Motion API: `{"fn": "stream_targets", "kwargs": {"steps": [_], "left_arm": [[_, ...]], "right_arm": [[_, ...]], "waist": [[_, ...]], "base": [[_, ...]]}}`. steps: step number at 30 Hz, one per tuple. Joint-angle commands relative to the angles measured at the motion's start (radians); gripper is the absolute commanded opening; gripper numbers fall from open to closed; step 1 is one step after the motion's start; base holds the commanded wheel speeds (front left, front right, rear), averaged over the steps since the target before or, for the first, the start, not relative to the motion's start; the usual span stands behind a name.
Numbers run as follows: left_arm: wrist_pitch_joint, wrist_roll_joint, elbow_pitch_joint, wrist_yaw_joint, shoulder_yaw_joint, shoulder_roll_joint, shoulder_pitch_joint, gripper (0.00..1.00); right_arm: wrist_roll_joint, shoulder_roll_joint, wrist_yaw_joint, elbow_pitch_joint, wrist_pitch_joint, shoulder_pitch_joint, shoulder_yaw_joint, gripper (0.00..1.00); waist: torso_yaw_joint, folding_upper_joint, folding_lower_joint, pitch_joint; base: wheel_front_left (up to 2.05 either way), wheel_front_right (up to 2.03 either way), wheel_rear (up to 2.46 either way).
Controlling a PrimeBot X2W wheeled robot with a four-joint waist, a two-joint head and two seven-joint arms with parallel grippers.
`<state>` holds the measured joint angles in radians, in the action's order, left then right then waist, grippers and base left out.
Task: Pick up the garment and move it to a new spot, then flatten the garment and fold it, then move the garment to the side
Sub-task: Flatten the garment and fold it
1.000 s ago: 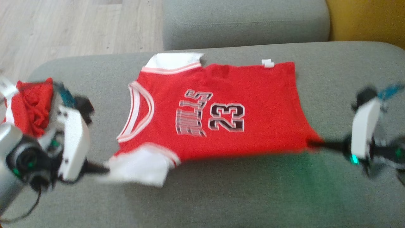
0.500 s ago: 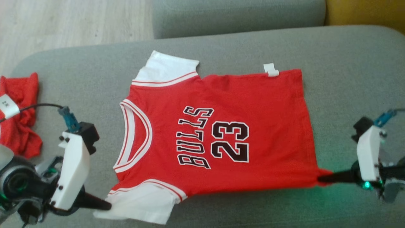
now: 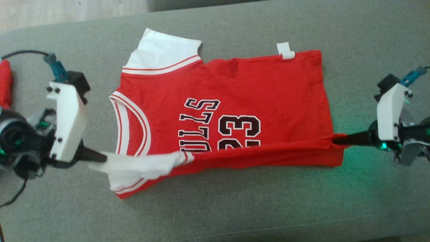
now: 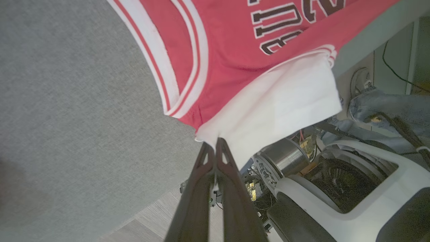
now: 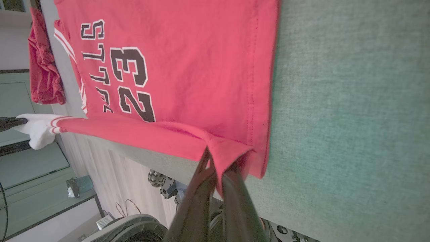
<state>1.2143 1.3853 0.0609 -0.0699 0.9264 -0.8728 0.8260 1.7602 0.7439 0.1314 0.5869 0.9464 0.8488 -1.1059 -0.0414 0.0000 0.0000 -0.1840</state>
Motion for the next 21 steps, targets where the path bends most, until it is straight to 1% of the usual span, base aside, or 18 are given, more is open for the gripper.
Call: {"fn": "stream_targets", "kwargs": {"steps": [1,4,7,8,9,10,11,12,13,14,17,21], "left_arm": [[0.001,-0.009,-0.008,0.002,-0.066,-0.038,0.068,0.00],[-0.030,-0.004,0.053,0.009,-0.081,0.009,0.090,0.00],[-0.073,-0.016,0.109,0.026,-0.088,0.062,0.110,0.00],[-0.094,-0.027,0.131,0.032,-0.089,0.078,0.116,0.00],[-0.121,-0.039,0.157,0.038,-0.092,0.095,0.121,0.00],[-0.137,-0.045,0.181,0.045,-0.090,0.111,0.121,0.00],[-0.148,-0.049,0.206,0.052,-0.087,0.123,0.119,0.00],[-0.166,-0.055,0.230,0.057,-0.088,0.134,0.119,0.40],[-0.187,-0.064,0.252,0.064,-0.089,0.144,0.119,0.98],[-0.207,-0.072,0.272,0.073,-0.088,0.152,0.117,1.00],[-0.298,-0.115,0.316,0.109,-0.091,0.173,0.117,1.00],[-0.481,-0.185,0.348,0.153,-0.108,0.196,0.109,1.00]], "right_arm": [[0.009,0.018,-0.001,-0.004,0.000,0.018,0.007,0.00],[0.024,-0.019,-0.001,0.034,-0.022,0.050,0.004,0.00],[0.030,-0.054,-0.001,0.057,-0.052,0.069,-0.003,0.00],[0.028,-0.064,-0.001,0.069,-0.060,0.074,-0.009,0.17],[0.026,-0.072,-0.001,0.079,-0.063,0.078,-0.016,0.32],[0.025,-0.080,-0.001,0.088,-0.067,0.082,-0.023,0.42],[0.024,-0.088,-0.001,0.097,-0.073,0.085,-0.028,0.67],[0.024,-0.096,-0.001,0.104,-0.080,0.088,-0.031,1.00],[0.024,-0.102,-0.001,0.110,-0.091,0.091,-0.033,1.00],[0.025,-0.108,-0.001,0.114,-0.104,0.092,-0.033,1.00],[0.028,-0.107,-0.001,0.109,-0.164,0.090,-0.019,1.00],[0.026,-0.072,-0.001,0.038,-0.325,0.067,0.044,1.00]], "waist": [[-0.008,0.0000,0.0000,-0.010],[-0.018,0.0000,0.0000,-0.025],[-0.022,0.0000,0.0000,-0.036],[-0.024,0.0000,0.0000,-0.038],[-0.026,0.0000,0.0000,-0.040],[-0.028,0.0000,0.0000,-0.040],[-0.030,0.0000,0.0000,-0.040],[-0.032,0.0000,0.0000,-0.039],[-0.033,0.0000,0.0000,-0.038],[-0.034,0.0000,0.0000,-0.033],[-0.030,0.0000,0.0000,-0.012],[-0.020,0.0000,0.0000,0.032]], "base": [[0.00,0.00,0.00],[0.00,0.00,0.00],[0.00,0.00,0.00],[0.00,0.00,0.00],[0.00,0.00,0.00],[0.00,0.00,0.00],[0.00,0.00,0.00],[0.00,0.00,0.00],[0.00,0.00,0.00],[0.00,0.00,0.00],[0.00,0.00,0.00],[0.00,0.00,0.00]]}}
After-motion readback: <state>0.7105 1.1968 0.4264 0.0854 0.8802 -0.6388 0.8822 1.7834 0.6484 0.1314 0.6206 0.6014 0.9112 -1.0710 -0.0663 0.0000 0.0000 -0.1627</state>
